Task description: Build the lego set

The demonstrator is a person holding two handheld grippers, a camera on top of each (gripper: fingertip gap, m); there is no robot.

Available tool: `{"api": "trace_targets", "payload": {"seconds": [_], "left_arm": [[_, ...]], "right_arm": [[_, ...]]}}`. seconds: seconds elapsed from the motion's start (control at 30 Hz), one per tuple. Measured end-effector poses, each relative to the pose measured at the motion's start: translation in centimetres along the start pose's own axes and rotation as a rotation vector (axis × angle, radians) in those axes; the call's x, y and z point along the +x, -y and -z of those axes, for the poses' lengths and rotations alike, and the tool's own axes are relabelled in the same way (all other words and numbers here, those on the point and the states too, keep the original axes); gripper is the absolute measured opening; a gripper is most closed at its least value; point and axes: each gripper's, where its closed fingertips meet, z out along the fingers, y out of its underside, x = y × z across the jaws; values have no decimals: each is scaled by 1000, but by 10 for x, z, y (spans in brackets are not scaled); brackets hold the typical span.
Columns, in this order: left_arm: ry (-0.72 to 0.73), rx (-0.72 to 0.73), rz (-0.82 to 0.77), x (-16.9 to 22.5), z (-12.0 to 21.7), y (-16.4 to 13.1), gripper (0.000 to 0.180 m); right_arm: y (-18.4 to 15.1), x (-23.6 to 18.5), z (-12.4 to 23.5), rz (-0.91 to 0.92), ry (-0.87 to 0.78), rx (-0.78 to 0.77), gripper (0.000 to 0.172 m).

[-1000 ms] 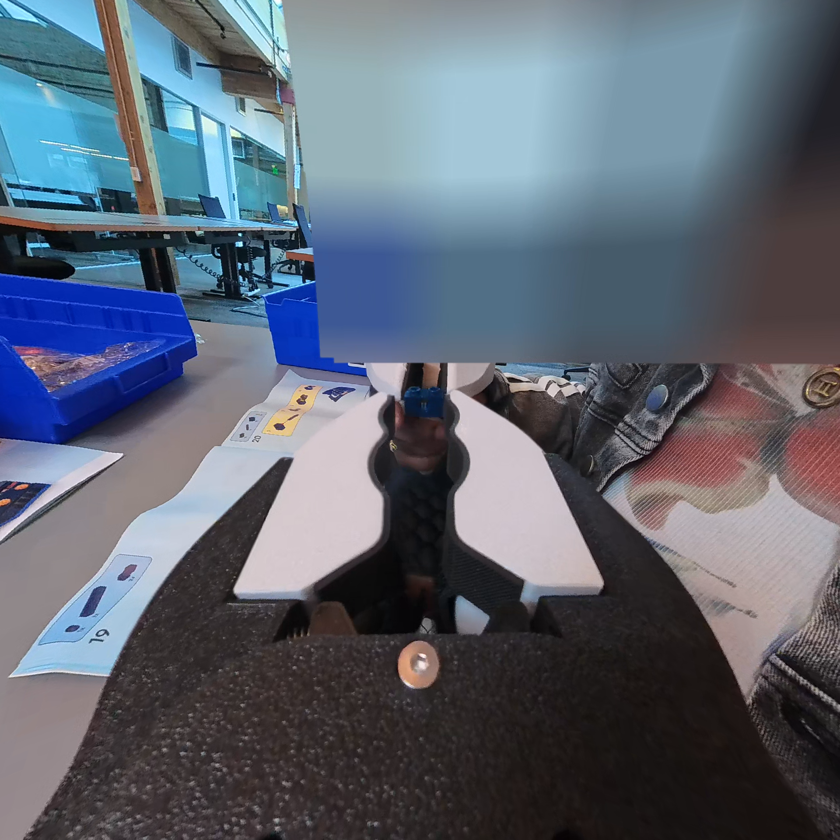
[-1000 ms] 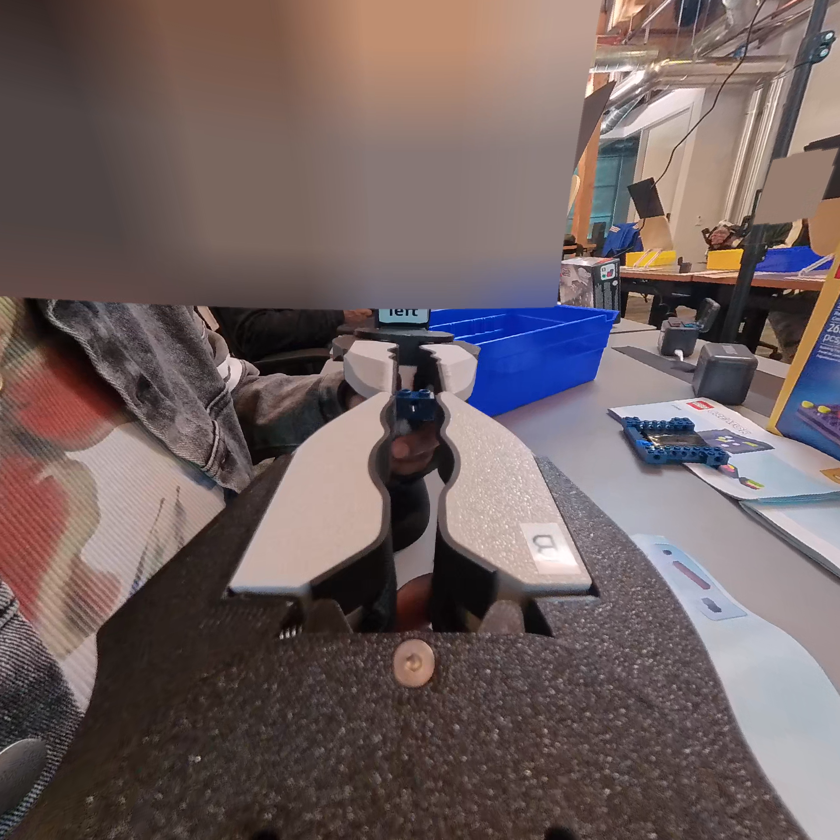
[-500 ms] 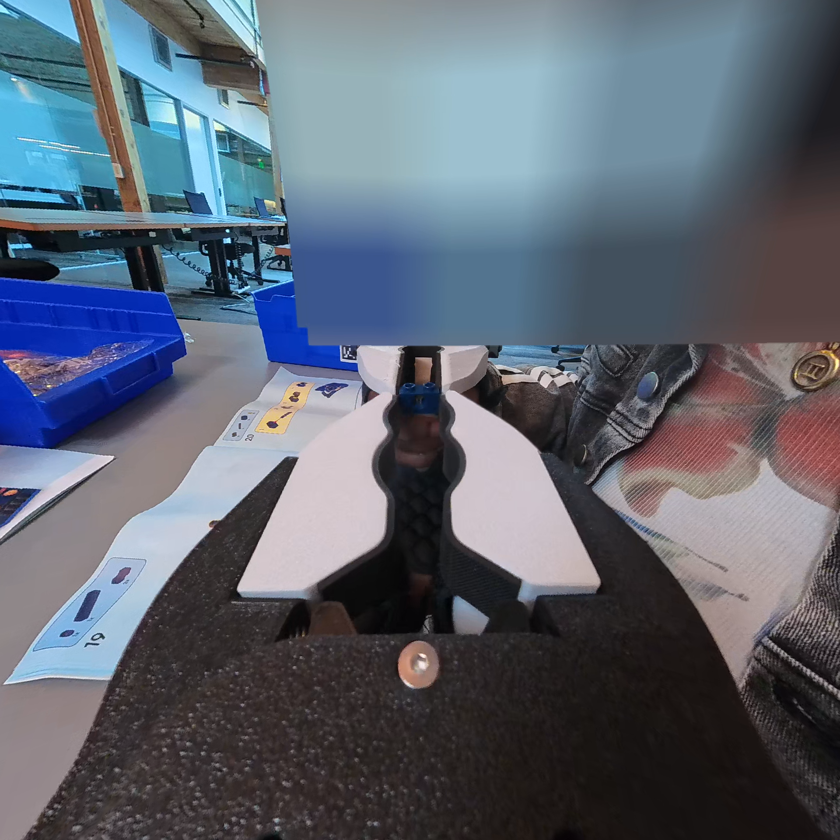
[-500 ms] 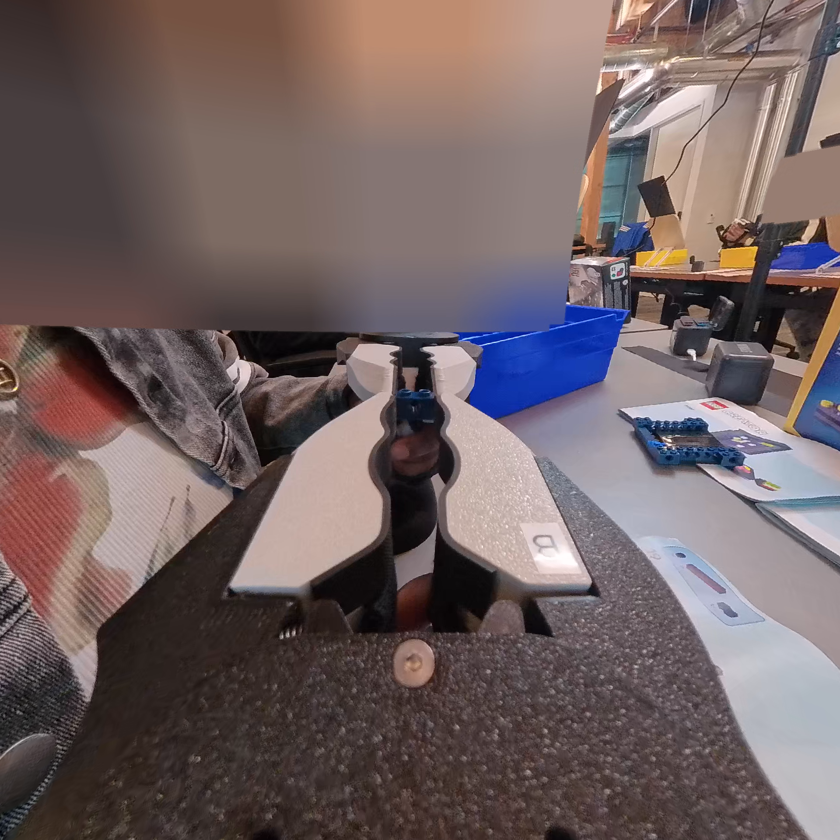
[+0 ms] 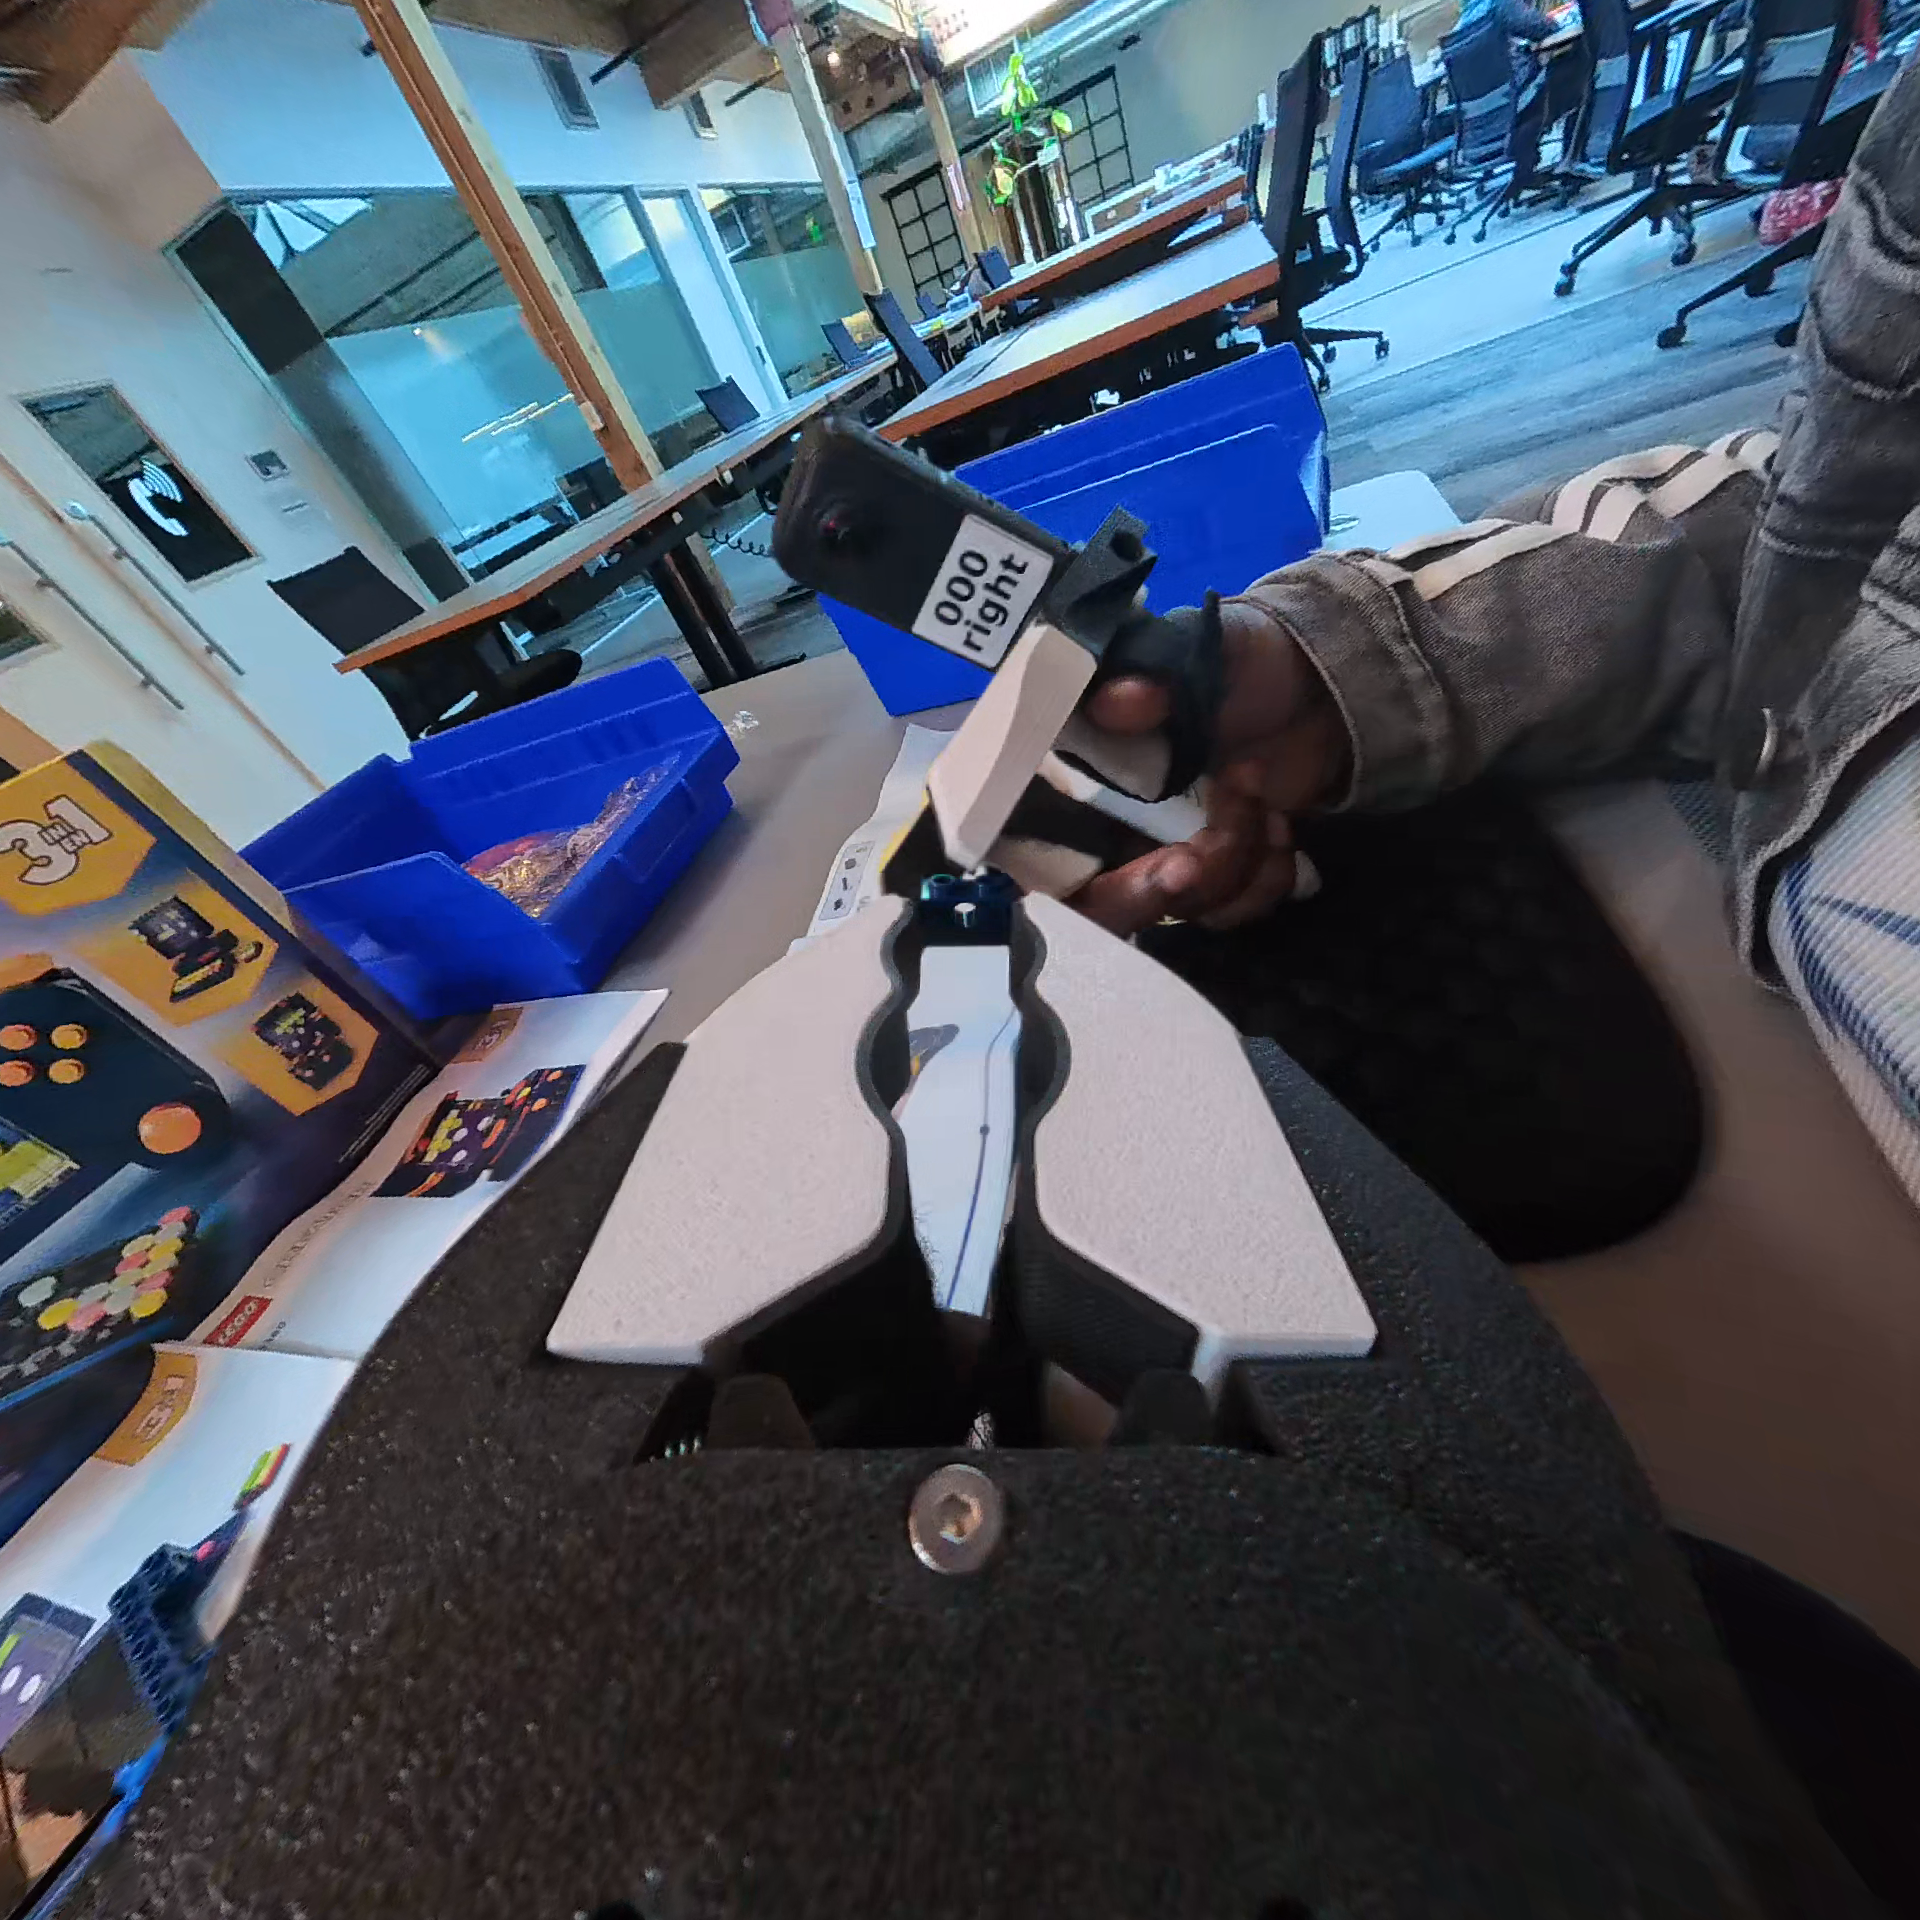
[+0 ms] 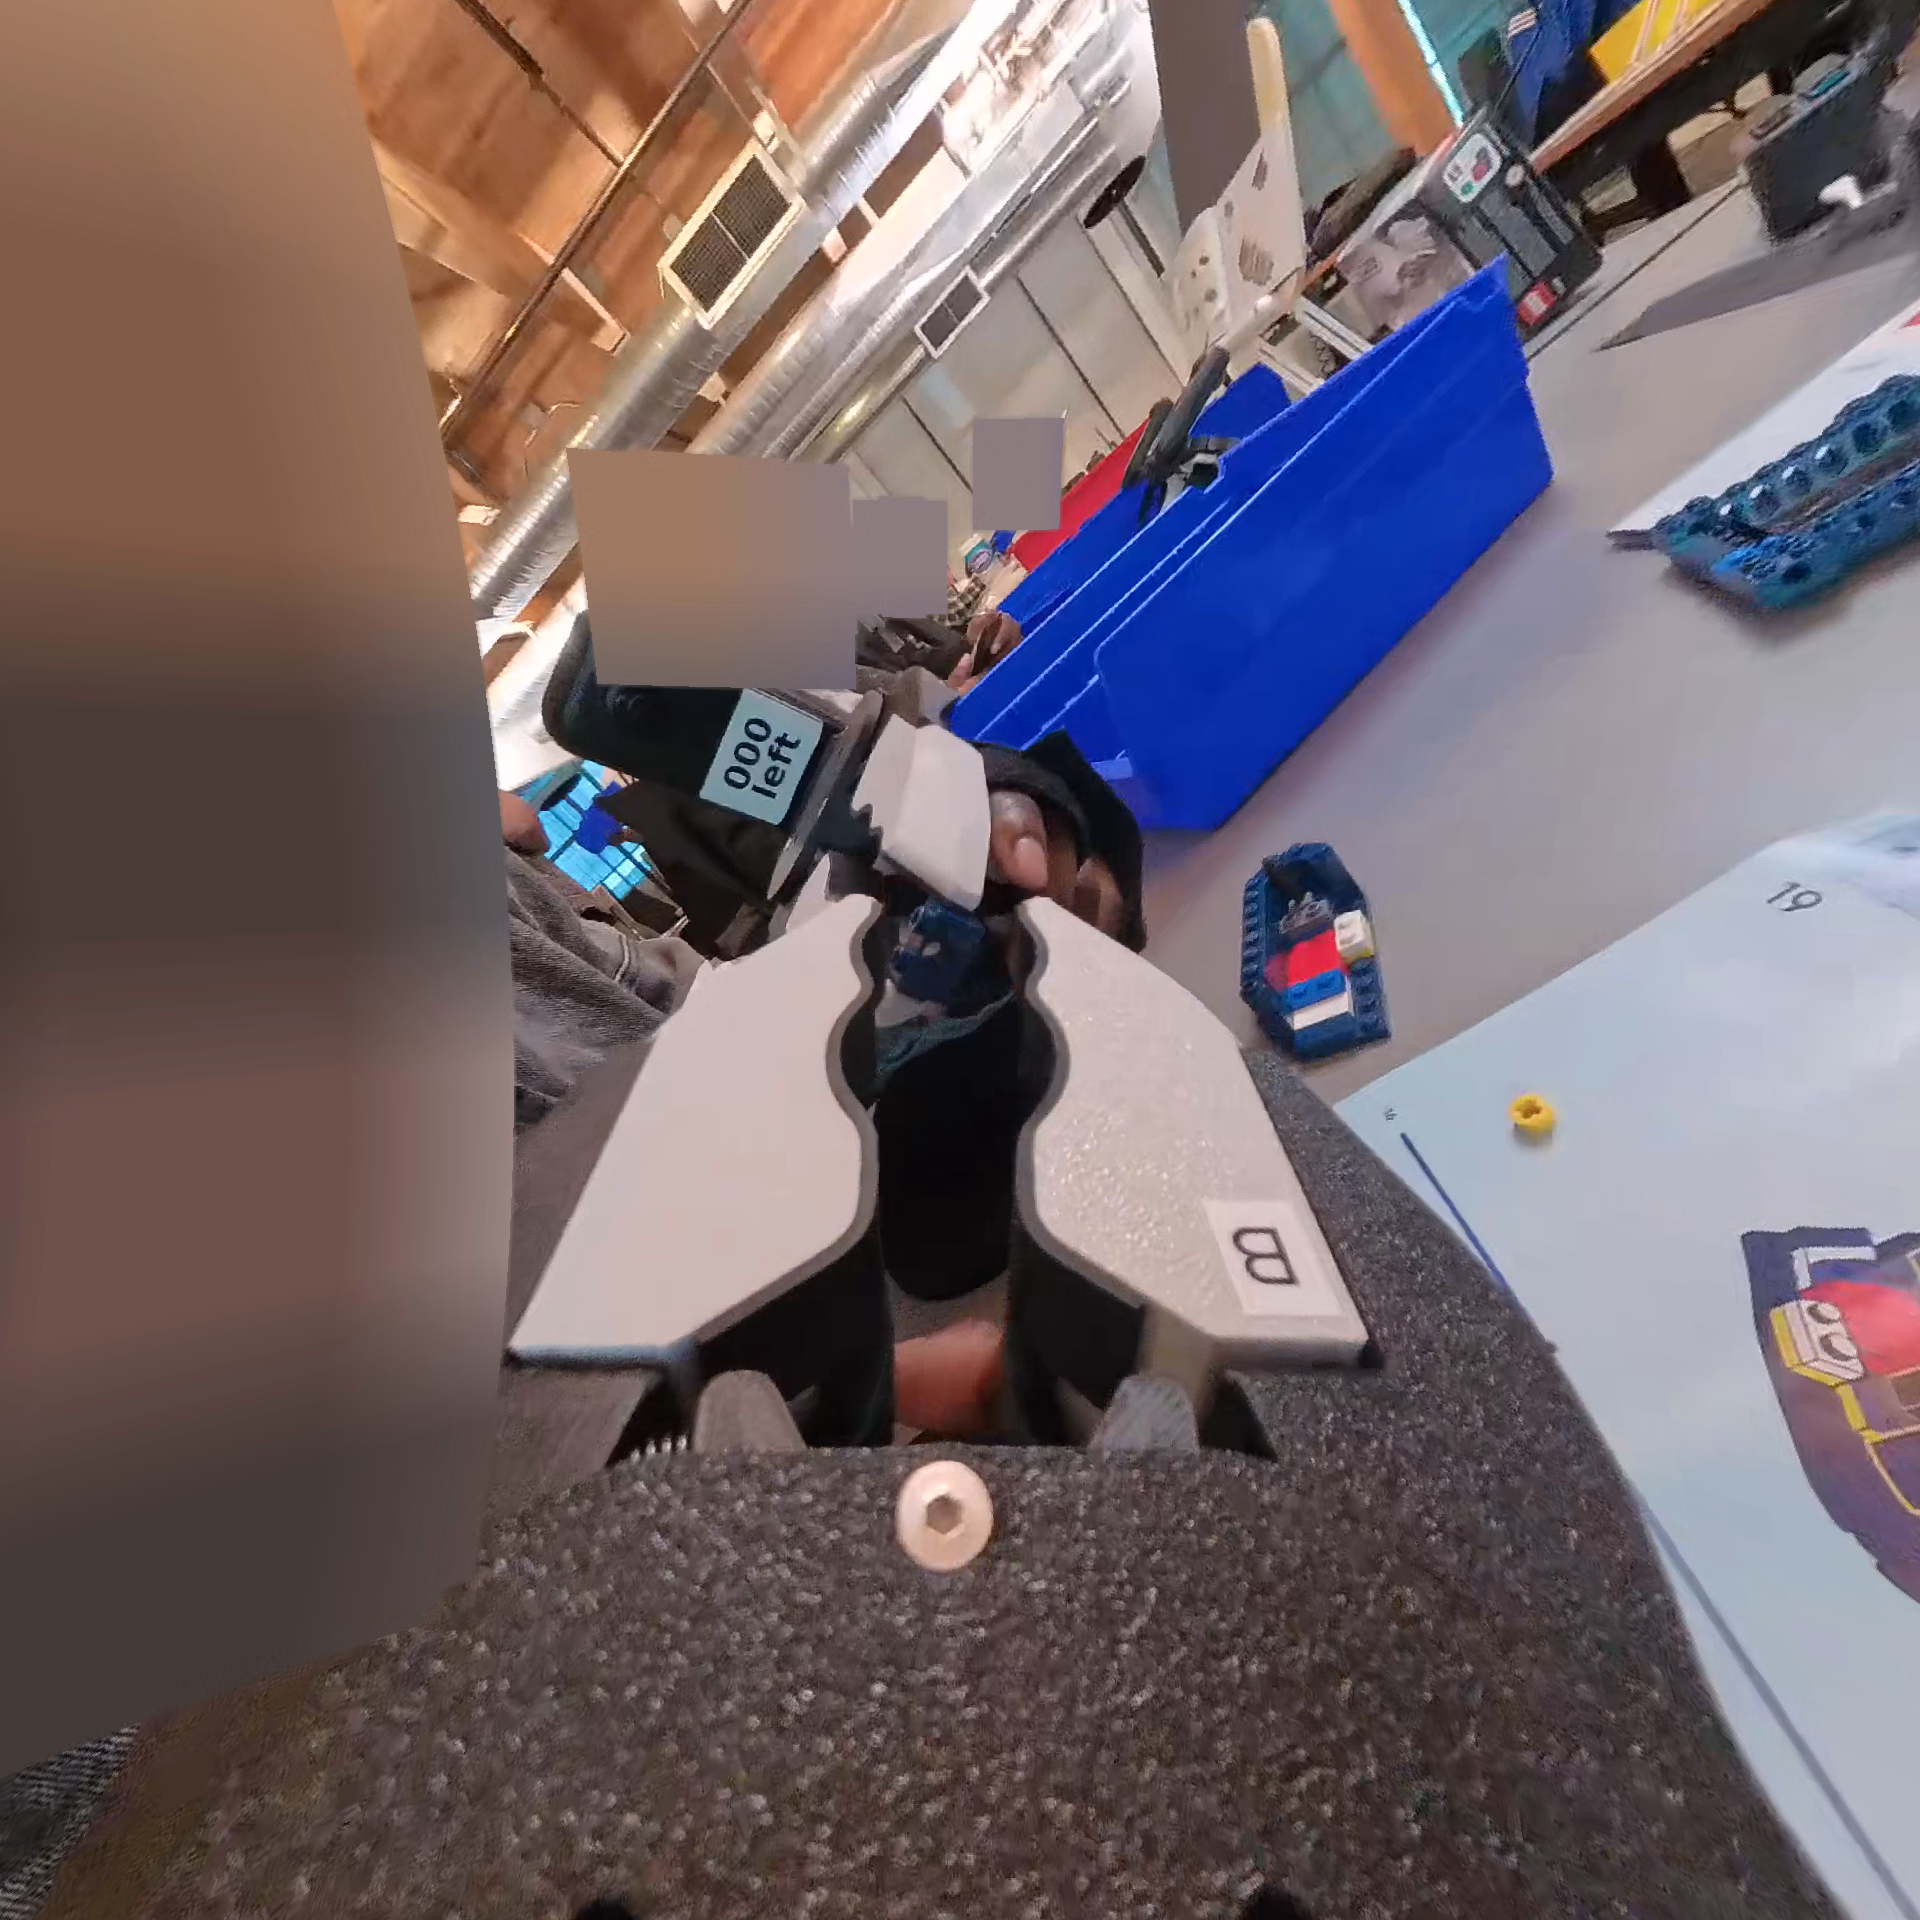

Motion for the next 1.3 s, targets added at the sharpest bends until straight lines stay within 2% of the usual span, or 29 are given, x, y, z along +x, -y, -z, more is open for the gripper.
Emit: {"api": "trace_targets", "payload": {"seconds": [0.13,0.47,0.67,0.87,0.93,1.0,1.1,1.13,1.2,1.3], "left_arm": [[19,-2,-21,-2,2,0,16],[57,-6,-89,-2,1,-1,19],[68,-34,-144,-2,-2,-4,17],[65,-30,-104,-4,-1,-3,16],[94,-4,-37,-12,4,3,16],[126,47,90,-28,16,11,16],[113,99,293,-42,31,9,16],[92,113,330,-42,34,7,16],[74,150,397,-42,36,3,16],[37,214,455,-37,36,4,16]], "right_arm": [[-3,-1,0,-50,17,-20,14],[-3,-1,-2,-195,68,-18,11],[-5,-2,-3,-204,75,-27,11],[-3,-4,-3,-181,76,-18,12],[13,-11,6,-103,90,45,26],[28,-10,22,61,-16,56,47],[16,4,44,377,-284,-164,63],[7,9,52,459,-345,-271,62],[-9,11,68,579,-378,-423,45],[-1,7,90,755,-395,-397,0]]}}
